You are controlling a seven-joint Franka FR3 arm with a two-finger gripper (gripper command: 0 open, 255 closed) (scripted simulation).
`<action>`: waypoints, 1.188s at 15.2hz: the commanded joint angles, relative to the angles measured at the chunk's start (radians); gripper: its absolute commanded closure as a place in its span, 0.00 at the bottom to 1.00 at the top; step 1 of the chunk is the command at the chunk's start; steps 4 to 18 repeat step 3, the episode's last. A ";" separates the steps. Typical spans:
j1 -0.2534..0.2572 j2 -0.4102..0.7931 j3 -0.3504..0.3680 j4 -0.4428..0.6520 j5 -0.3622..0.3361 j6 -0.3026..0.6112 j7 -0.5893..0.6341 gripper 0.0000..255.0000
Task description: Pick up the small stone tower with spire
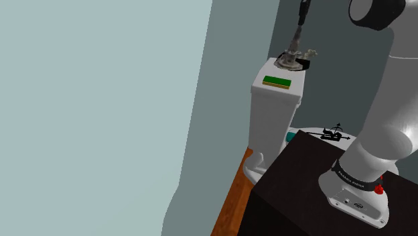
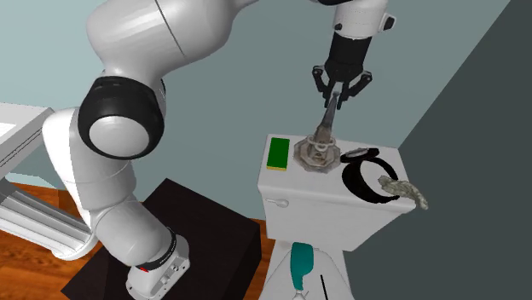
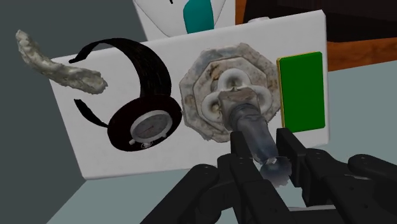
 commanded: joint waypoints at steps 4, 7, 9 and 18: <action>-0.020 0.029 -0.001 0.073 0.018 -0.047 -0.009 1.00; -0.020 0.029 -0.001 0.073 0.018 -0.047 -0.009 1.00; -0.020 0.029 -0.001 0.073 0.018 -0.047 -0.009 1.00; -0.020 0.029 -0.001 0.073 0.018 -0.047 -0.009 1.00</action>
